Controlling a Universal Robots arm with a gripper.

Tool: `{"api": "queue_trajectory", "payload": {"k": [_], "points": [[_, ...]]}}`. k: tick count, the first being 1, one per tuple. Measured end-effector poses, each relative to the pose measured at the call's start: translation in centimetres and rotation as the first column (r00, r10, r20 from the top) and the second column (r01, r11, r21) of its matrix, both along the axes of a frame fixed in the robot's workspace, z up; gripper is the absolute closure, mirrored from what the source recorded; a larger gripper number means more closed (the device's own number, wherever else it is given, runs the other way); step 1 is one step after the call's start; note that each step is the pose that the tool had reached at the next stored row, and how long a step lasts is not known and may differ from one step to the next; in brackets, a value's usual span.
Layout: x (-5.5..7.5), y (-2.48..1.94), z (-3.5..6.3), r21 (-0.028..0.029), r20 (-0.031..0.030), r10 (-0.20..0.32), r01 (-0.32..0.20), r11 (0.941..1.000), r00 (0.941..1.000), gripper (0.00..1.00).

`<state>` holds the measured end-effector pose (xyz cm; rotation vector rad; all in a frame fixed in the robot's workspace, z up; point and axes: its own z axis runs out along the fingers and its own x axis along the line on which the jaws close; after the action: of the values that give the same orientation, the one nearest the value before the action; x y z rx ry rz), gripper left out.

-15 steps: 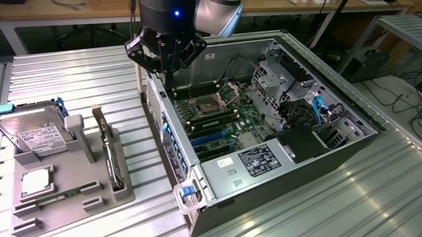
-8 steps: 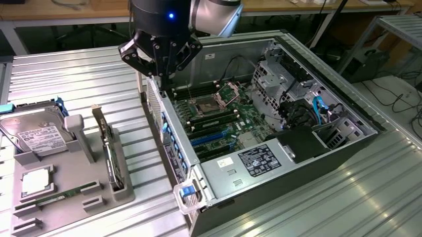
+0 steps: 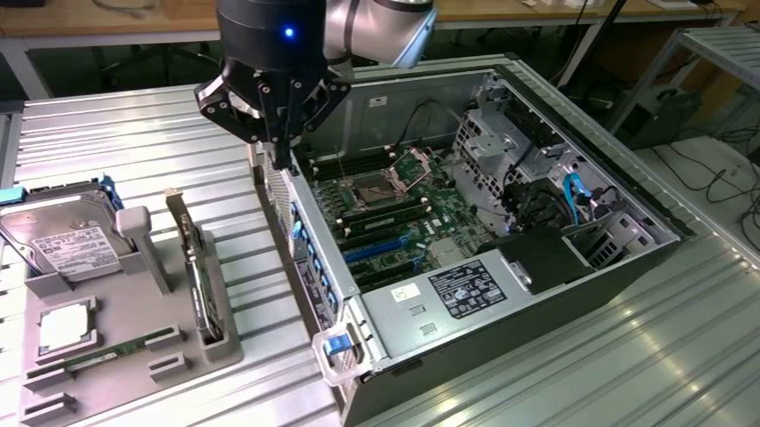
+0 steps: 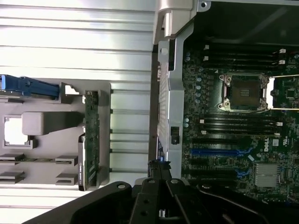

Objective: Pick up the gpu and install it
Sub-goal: 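Reach for the gpu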

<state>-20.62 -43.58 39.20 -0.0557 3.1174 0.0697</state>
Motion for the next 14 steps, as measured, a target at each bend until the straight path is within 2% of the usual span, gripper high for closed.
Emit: {"api": "queue_trajectory", "payload": {"k": [14], "points": [[-2.9, -0.56, -0.08, 0.0000, 0.0000, 0.019, -0.019, 0.9998, 0.9998, 0.89]]}}
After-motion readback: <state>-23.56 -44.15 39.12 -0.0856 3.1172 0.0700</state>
